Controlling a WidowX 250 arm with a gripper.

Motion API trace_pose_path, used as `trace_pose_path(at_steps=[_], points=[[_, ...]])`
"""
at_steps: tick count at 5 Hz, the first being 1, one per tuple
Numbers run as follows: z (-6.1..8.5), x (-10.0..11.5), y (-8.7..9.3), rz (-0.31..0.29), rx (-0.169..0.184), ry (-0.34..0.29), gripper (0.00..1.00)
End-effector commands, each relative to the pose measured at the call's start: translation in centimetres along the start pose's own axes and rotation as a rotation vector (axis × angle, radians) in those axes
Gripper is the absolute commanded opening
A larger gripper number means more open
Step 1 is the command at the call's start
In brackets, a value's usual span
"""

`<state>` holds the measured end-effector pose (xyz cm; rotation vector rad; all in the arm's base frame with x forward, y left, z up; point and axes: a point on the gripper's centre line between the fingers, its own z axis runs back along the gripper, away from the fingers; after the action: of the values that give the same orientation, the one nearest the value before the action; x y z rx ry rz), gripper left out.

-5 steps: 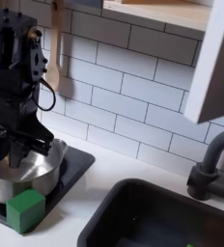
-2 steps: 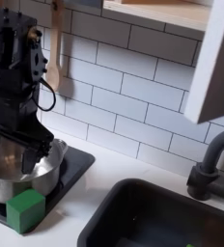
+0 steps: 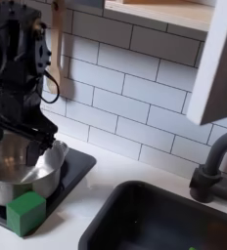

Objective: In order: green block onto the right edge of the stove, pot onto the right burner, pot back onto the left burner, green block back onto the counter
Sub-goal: 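Move the pot back onto the left burner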

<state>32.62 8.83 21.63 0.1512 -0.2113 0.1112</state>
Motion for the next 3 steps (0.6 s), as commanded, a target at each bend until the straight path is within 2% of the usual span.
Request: trace_pose_path(at_steps=[1, 3], points=[[-0.6, 0.6, 1.2, 0.049, -0.050, 0.026, 1.00], [-2.0, 0.4, 1.4, 0.037, -0.066, 0.055, 1.00]])
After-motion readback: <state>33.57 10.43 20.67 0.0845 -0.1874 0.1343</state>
